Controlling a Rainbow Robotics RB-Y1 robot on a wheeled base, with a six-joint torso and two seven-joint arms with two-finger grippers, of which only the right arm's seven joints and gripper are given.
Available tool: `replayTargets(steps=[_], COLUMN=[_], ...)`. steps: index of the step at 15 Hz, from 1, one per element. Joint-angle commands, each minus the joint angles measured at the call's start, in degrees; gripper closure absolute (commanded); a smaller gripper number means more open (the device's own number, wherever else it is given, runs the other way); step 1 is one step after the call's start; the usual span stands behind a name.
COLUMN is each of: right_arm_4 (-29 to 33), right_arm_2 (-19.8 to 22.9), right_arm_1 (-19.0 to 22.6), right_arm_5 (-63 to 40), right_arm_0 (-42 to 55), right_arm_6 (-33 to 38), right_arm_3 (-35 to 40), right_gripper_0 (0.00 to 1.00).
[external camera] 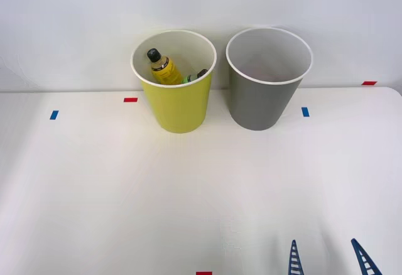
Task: Put cans in the gray bin, plastic bottles in the light green bin
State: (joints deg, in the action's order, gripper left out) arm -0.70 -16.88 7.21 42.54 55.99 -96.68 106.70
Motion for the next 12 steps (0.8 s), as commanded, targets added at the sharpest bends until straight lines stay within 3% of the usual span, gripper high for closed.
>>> replayTargets(steps=[1, 12], right_arm_4=[0.0, 0.0], right_arm_2=[0.0, 0.0], right_arm_1=[0.0, 0.0], right_arm_5=[0.0, 0.0], right_arm_0=[0.0, 0.0], right_arm_6=[0.0, 0.0], right_arm_3=[0.0, 0.0], right_gripper_0=[0.00, 0.00])
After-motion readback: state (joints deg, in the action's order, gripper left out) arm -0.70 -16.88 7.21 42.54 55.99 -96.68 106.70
